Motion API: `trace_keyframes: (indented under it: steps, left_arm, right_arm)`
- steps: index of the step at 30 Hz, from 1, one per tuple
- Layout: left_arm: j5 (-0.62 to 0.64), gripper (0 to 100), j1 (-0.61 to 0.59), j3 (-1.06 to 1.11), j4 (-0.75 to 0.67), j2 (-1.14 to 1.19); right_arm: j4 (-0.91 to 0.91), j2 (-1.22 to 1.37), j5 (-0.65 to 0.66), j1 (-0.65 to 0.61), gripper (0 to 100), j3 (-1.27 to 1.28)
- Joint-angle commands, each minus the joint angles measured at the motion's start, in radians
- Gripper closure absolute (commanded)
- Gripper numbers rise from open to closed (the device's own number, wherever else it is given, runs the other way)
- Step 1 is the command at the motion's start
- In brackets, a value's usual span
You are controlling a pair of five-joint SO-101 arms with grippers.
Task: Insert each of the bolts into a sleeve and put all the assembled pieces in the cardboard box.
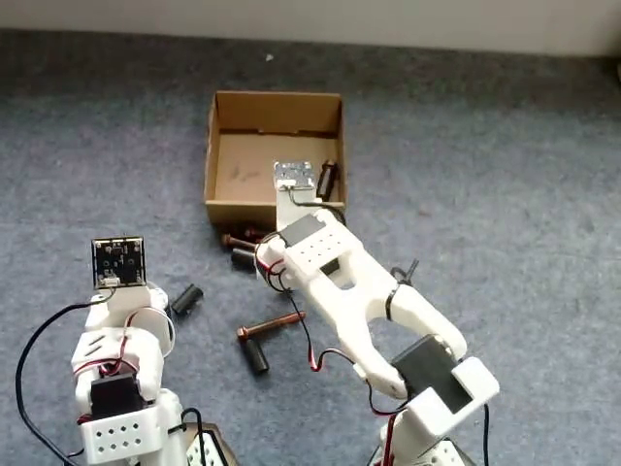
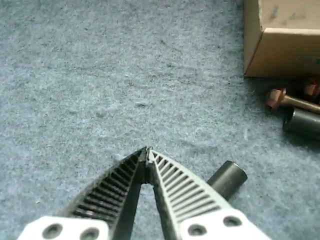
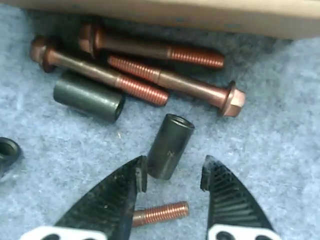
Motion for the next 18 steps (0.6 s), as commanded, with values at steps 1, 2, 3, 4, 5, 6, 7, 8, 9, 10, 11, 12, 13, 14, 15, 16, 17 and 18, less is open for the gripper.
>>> trace_keyframes:
  steps: [1,2,3,4,5,6,7,8,9,10,11,12,13,14,15,16,17,18]
  left_arm:
    - [-0.009,98,-0.005,-0.002,-0.015,-0.007]
    - [-0.009,98,-0.005,-0.002,-0.015,-0.007]
    - [-0.009,98,-0.005,-0.002,-0.015,-0.007]
    - [-0.009,98,-0.005,-0.002,-0.015,-0.007]
    - [-0.009,98,-0.005,-0.002,-0.015,-0.007]
    - [-0.009,98,-0.005,-0.002,-0.015,-0.007]
    - [-0.009,98,-0.005,-0.002,-0.015,-0.007]
    - [-0.009,98,-0.005,-0.002,-0.015,-0.007]
    - [-0.009,98,-0.005,-0.002,-0.015,-0.007]
    - [-0.009,98,-0.005,-0.002,-0.015,-0.007]
    - [-0.009,98,-0.005,-0.002,-0.015,-0.007]
    - [-0.009,98,-0.005,-0.001,-0.015,-0.007]
    - [-0.009,98,-0.005,0.005,-0.018,-0.007]
    - [-0.011,98,-0.005,0.013,-0.021,-0.007]
    - [-0.011,98,-0.005,0.016,-0.025,-0.007]
    - [-0.011,98,-0.005,0.018,-0.032,-0.007]
    - [-0.011,98,-0.005,0.019,-0.037,-0.007]
    - [-0.011,98,-0.005,0.019,-0.035,-0.007]
  right_arm:
    - [-0.048,0.015,-0.012,0.013,86.1,-0.033]
    - [-0.054,0.027,-0.011,0.015,88.9,-0.035]
    - [-0.054,0.038,-0.008,0.016,92.0,-0.038]
    - [-0.053,0.044,-0.006,0.016,95.3,-0.039]
    - [-0.051,0.045,-0.005,0.016,97.8,-0.039]
    - [-0.048,0.045,-0.005,0.016,99.7,-0.039]
    - [-0.048,0.045,-0.005,0.016,99.4,-0.039]
    - [-0.048,0.045,-0.005,0.016,99.0,-0.035]
    - [-0.048,0.045,-0.005,0.016,99.2,-0.033]
    - [-0.045,0.045,-0.005,0.019,99.2,-0.033]
    - [-0.035,0.042,-0.003,0.028,99.2,-0.033]
    - [-0.004,0.039,-0.003,0.038,99.2,-0.038]
    - [0.035,0.027,-0.003,0.047,99.2,-0.039]
    - [0.064,0.001,-0.002,0.056,99.2,-0.041]
    - [0.087,-0.038,0.0,0.064,99.2,-0.041]
    - [0.104,-0.087,0.018,0.07,99.2,-0.038]
    - [0.117,-0.143,0.043,0.076,99.2,-0.033]
    - [0.12,-0.208,0.063,0.085,99.2,-0.031]
